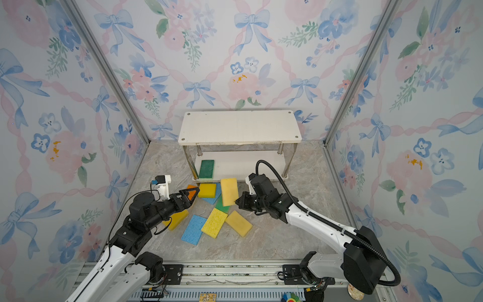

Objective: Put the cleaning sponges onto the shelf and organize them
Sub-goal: 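Carry the pale yellow sponge with the right gripper toward the lower shelf tier, then push the pale yellow sponge upright onto the lower tier beside the green sponge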

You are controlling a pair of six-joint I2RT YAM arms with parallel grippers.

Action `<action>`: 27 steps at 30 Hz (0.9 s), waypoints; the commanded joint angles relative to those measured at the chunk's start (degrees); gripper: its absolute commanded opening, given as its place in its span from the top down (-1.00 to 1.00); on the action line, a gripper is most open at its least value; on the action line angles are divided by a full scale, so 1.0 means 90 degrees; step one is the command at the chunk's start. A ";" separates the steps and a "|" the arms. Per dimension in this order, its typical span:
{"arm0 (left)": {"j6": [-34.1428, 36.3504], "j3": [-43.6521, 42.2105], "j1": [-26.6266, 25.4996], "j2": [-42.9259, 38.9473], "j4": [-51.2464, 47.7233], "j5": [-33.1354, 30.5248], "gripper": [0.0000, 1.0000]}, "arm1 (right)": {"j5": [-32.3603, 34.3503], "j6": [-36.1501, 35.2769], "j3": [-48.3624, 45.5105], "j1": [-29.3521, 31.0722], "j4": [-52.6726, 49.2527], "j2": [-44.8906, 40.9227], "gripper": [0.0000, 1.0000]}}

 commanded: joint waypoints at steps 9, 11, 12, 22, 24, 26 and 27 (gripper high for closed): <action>0.1927 0.0563 0.0271 0.0006 -0.1524 -0.0904 -0.96 | -0.0102 0.0198 0.1750 -0.0544 0.0570 0.2282 0.92; 0.2029 0.0594 0.0339 0.0035 -0.1503 -0.0955 -0.96 | -0.0130 0.0226 0.1996 -0.0602 0.0639 0.2594 0.91; 0.2044 0.0582 0.0365 0.0073 -0.1482 -0.1031 -0.96 | -0.0151 0.0230 0.2139 -0.0642 0.0644 0.2755 0.92; 0.2170 0.0284 0.0741 0.0232 -0.1149 -0.1161 -0.96 | -0.0373 0.0318 0.3212 -0.0851 0.0636 0.3952 0.92; 0.2169 0.0264 0.0760 0.0256 -0.1123 -0.1130 -0.96 | -0.0369 0.0322 0.3367 -0.0880 0.0591 0.4090 0.92; 0.2169 0.0258 0.0770 0.0272 -0.1111 -0.1110 -0.96 | -0.0379 0.0323 0.3499 -0.0892 0.0570 0.4192 0.92; 0.2159 0.0240 0.0772 0.0258 -0.1106 -0.1101 -0.96 | -0.0382 0.0302 0.3579 -0.0906 0.0528 0.4252 0.91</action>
